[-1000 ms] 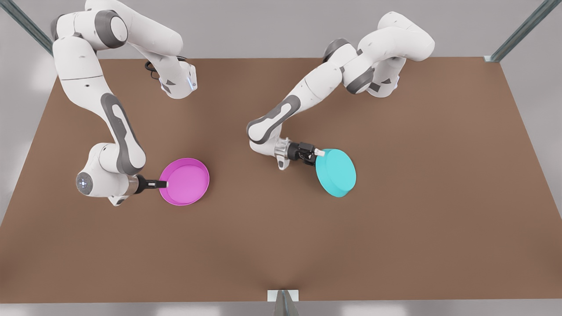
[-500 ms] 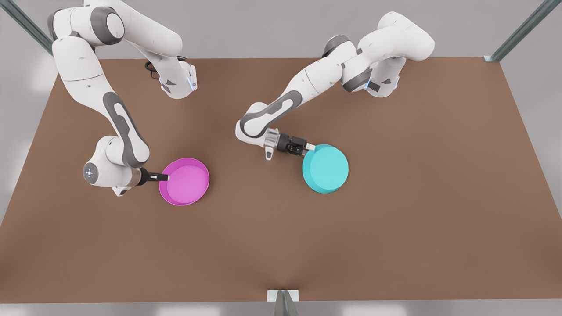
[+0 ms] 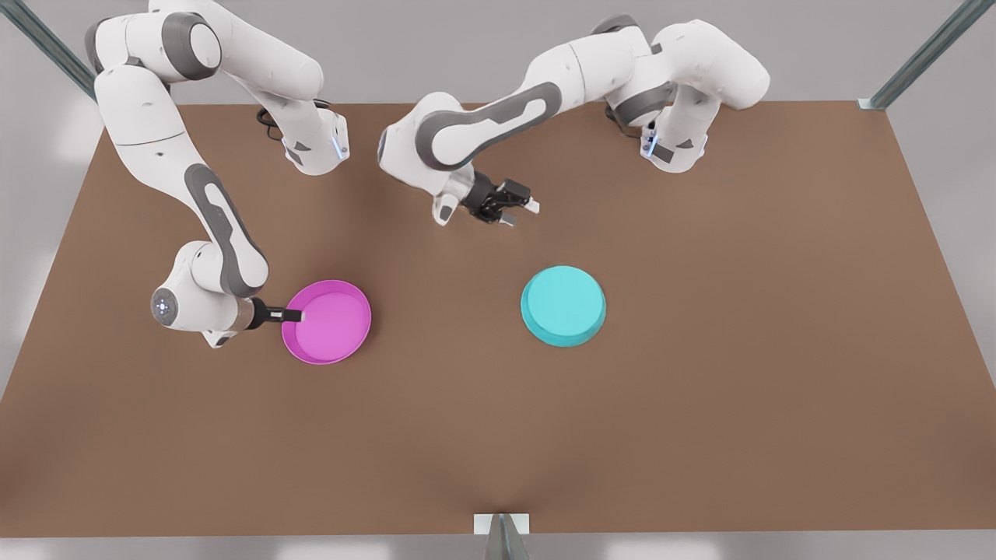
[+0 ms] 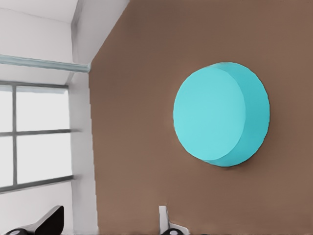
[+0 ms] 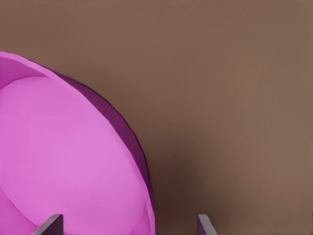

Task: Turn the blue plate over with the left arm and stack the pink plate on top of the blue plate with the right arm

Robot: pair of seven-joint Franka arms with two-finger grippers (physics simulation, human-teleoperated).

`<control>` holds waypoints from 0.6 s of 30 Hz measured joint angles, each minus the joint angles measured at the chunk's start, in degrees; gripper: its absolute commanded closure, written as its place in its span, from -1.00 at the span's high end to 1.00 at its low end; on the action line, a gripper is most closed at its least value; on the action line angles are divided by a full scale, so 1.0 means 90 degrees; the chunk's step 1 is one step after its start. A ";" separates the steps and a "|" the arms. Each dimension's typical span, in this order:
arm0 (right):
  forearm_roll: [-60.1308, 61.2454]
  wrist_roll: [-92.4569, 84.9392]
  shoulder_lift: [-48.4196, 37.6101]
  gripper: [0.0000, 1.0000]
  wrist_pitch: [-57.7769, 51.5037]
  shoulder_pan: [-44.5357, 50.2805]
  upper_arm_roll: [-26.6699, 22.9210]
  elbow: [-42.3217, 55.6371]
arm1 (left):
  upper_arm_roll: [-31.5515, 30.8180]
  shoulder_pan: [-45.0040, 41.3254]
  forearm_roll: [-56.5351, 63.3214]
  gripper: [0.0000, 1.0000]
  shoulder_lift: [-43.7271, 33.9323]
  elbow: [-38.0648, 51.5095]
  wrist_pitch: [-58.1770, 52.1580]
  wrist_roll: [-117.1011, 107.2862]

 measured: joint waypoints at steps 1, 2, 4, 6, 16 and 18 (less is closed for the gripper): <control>0.0039 -0.0179 0.0016 1.00 0.0000 -0.0023 0.0000 0.0020 | -0.0016 0.1396 -0.0728 0.94 -0.1077 0.0095 -0.0067 0.0020; 0.0295 -0.0413 0.0021 1.00 0.0000 -0.0039 0.0000 0.0021 | -0.0014 0.3454 -0.1576 1.00 -0.1520 0.0102 0.0072 0.0061; 0.0341 -0.0437 0.0021 1.00 0.0000 -0.0039 0.0000 0.0021 | 0.0035 0.6477 -0.2958 1.00 -0.1142 0.0012 0.2014 0.1225; 0.0342 -0.0446 0.0021 1.00 0.0030 -0.0019 0.0000 0.0021 | 0.0049 0.7303 -0.3661 1.00 -0.0847 -0.0064 0.2543 0.3799; 0.0332 -0.0427 0.0177 1.00 0.0371 0.0063 -0.0010 0.0021 | 0.2271 0.6119 -0.4634 1.00 -0.3580 -0.3888 0.4128 0.6021; 0.0332 -0.0427 0.0177 0.96 0.0371 0.0069 -0.0010 0.0021 | 0.2271 0.6114 -0.4675 1.00 -0.3590 -0.3892 0.4095 0.6030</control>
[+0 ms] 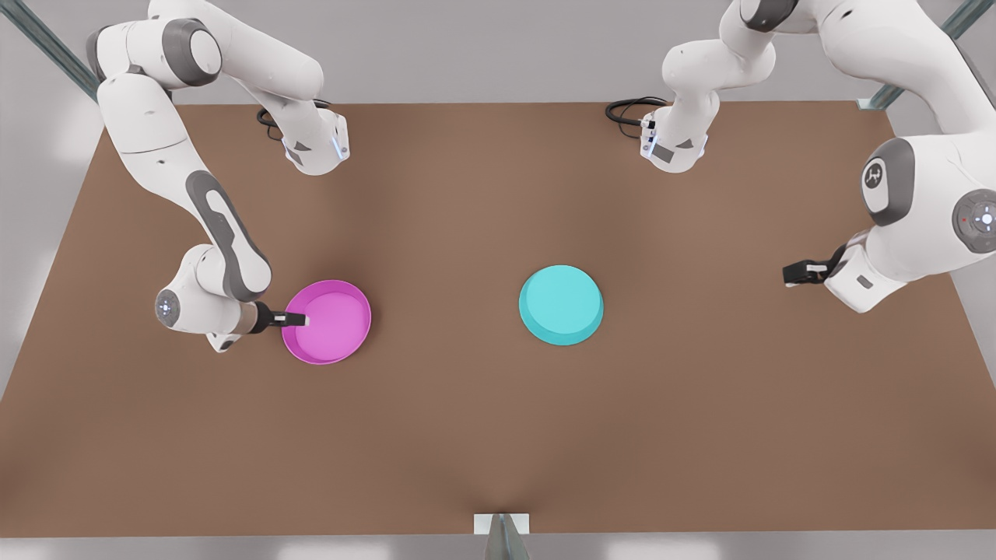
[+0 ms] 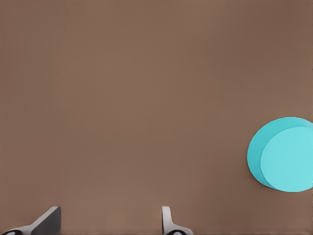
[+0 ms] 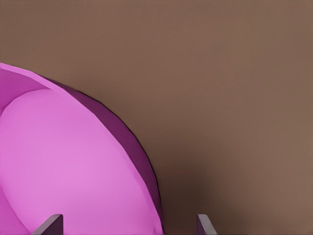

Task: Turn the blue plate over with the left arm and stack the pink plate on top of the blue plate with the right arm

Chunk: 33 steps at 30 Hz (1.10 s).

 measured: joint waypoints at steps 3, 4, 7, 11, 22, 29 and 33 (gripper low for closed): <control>-0.0006 0.0009 0.0091 0.81 0.0078 0.0000 0.0000 0.0018 | 0.0000 0.0002 -0.0031 1.00 0.0010 0.0000 -0.0001 0.0000; -0.0010 0.0001 0.0106 0.72 0.0088 -0.0010 0.0000 0.0028 | 0.0000 0.0002 -0.0036 1.00 0.0010 0.0000 -0.0001 0.0001; -0.0019 0.0000 0.0107 0.35 0.0088 -0.0010 0.0000 0.0029 | 0.0000 0.0014 -0.0047 1.00 0.0010 0.0000 -0.0020 0.0001; -0.0010 0.0000 0.0117 -0.02 0.0088 -0.0018 0.0000 0.0020 | 0.0000 0.0001 -0.0051 1.00 0.0010 0.0000 -0.0030 -0.0009; -0.0010 -0.0010 0.0137 -0.28 0.0059 -0.0059 0.0000 0.0029 | 0.0000 0.0011 -0.0054 1.00 0.0058 0.0000 -0.0021 -0.0009; -0.0010 -0.0019 0.0142 -0.46 0.0050 -0.0059 0.0000 0.0029 | 0.0000 0.0011 -0.0054 1.00 0.0059 0.0000 -0.0024 -0.0019; 0.0014 -0.0046 0.0137 -0.57 0.0030 -0.0030 0.0001 0.0029 | 0.0000 0.0012 -0.0054 1.00 0.0059 0.0000 -0.0021 -0.0019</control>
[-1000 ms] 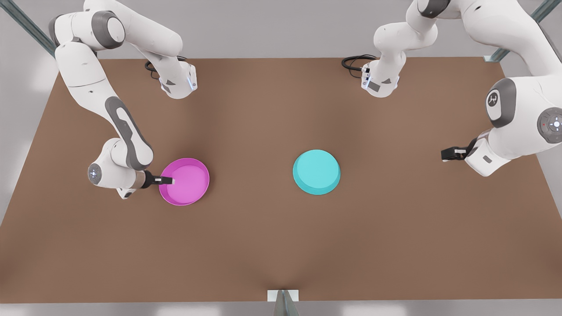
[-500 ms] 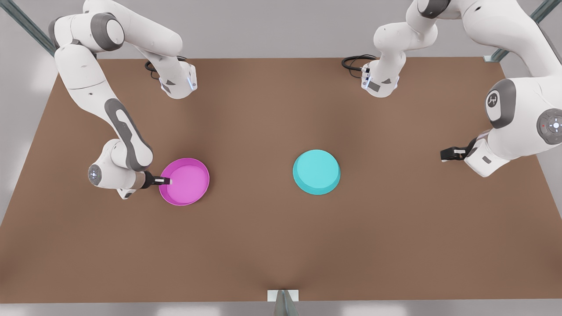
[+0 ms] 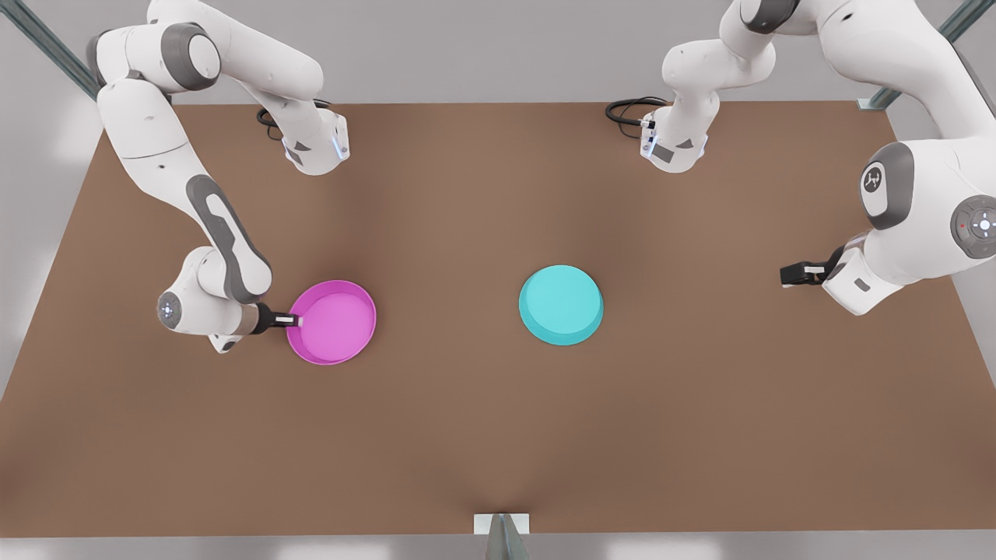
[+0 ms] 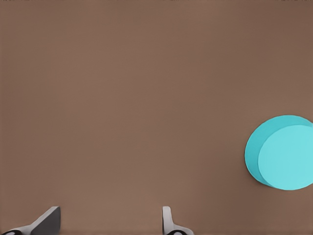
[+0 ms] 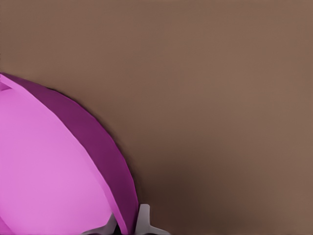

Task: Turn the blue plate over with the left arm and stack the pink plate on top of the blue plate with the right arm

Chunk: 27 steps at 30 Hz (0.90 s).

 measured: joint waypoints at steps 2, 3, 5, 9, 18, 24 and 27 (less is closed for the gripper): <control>0.0071 -0.0040 -0.0001 -0.57 0.0001 0.0018 0.0002 0.0009 | 0.0000 0.0000 0.0000 1.00 0.0000 0.0000 -0.0001 0.0000; 0.0072 -0.0040 -0.0001 -0.57 0.0001 0.0011 0.0002 0.0033 | 0.0000 0.0000 0.0000 1.00 0.0000 0.0000 -0.0002 0.0000; 0.0063 -0.0039 -0.0001 -0.57 0.0001 0.0018 0.0002 0.0048 | 0.0000 0.0000 0.0000 1.00 0.0003 0.0000 -0.0007 0.0000; 0.0065 0.0028 -0.0001 -0.57 -0.0014 0.0038 0.0002 0.0103 | 0.0000 0.0000 0.0000 1.00 0.0000 -0.0009 -0.0010 0.0000; 0.0044 0.0087 0.0000 -0.57 -0.0683 0.0079 0.0117 0.0631 | 0.0000 0.0000 0.0000 1.00 0.0000 -0.0004 -0.0019 0.0000; 0.0521 0.0101 0.0000 -0.57 -0.0801 0.0149 0.0692 0.0870 | 0.0000 0.0013 0.0000 1.00 0.0000 -0.0001 -0.0020 0.0000; 0.1024 0.0097 0.0009 -0.57 -0.0783 0.0665 0.0766 0.0947 | 0.0000 0.0019 0.0000 1.00 0.0000 0.0000 -0.0019 0.0000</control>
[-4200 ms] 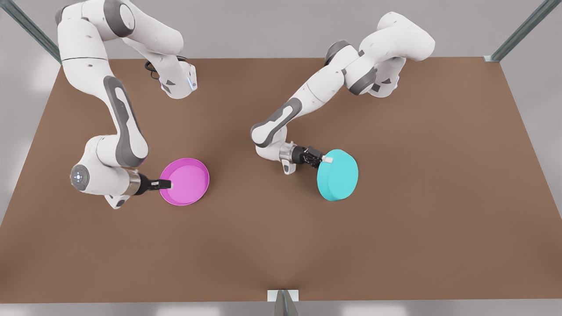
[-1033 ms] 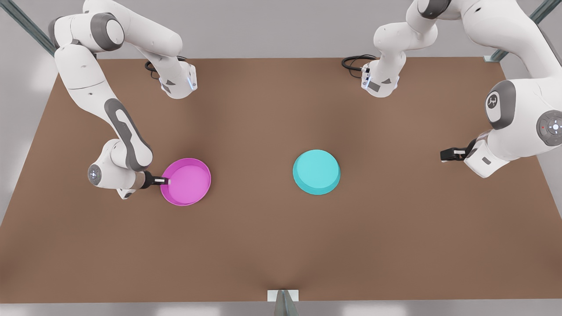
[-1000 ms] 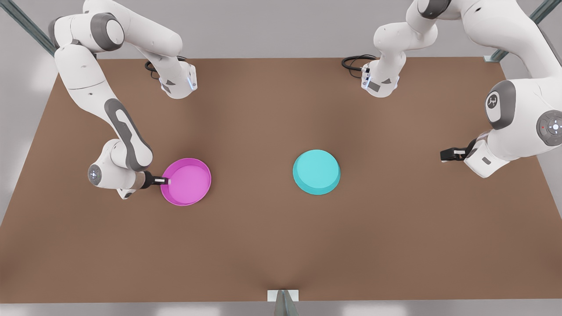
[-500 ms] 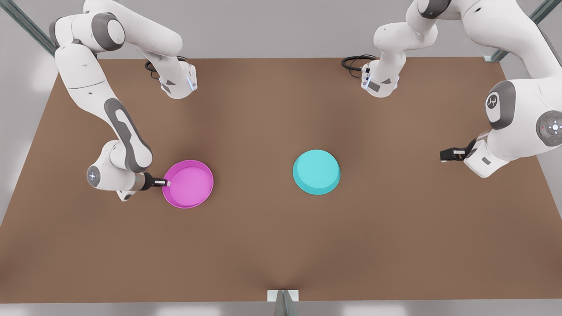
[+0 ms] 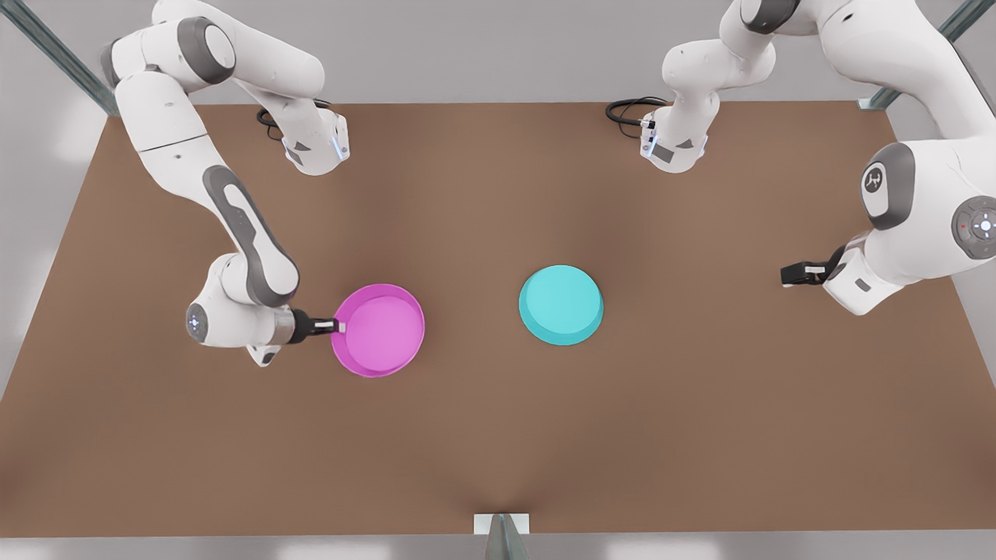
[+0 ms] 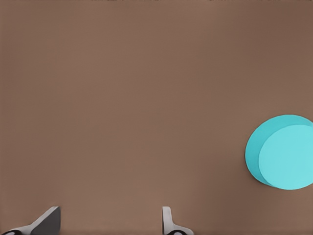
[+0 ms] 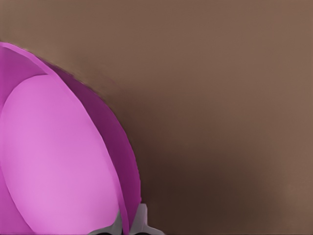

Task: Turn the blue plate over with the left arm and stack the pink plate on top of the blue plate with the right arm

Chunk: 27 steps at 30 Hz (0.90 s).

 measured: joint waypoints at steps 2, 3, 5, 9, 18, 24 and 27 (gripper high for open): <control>0.0182 -0.0010 0.0013 -0.57 0.0041 0.0243 -0.0004 0.0076 | 0.0000 0.0000 0.0000 1.00 0.0000 0.0000 0.0000 0.0000; 0.0208 -0.0001 0.0081 -0.57 0.0057 0.0374 -0.0005 0.0144 | 0.0000 0.0000 0.0000 1.00 0.0000 0.0000 0.0000 0.0000; 0.0476 0.0018 0.0128 -0.57 0.0111 0.0717 -0.0004 0.0275 | 0.0000 0.0013 0.0000 1.00 0.0000 0.0000 0.0000 0.0000; 0.0740 0.0263 0.0273 -0.57 0.0546 0.1446 -0.0004 0.0428 | 0.0000 0.0010 0.0000 1.00 0.0009 -0.0009 -0.0004 0.0000; 0.0737 0.1137 0.0593 -0.57 0.1227 0.2920 -0.0013 0.1069 | 0.0000 0.0029 0.0000 1.00 0.0000 -0.0001 -0.0029 0.0001; 0.0735 0.1565 0.0884 -0.57 0.1238 0.3655 -0.0013 0.1692 | 0.0000 0.0039 0.0000 1.00 0.0000 -0.0004 -0.0029 0.0020; 0.0696 0.1795 0.1103 -0.57 0.1239 0.4068 -0.0065 0.2018 | 0.0000 0.0039 0.0000 1.00 0.0000 -0.0008 -0.0029 0.0020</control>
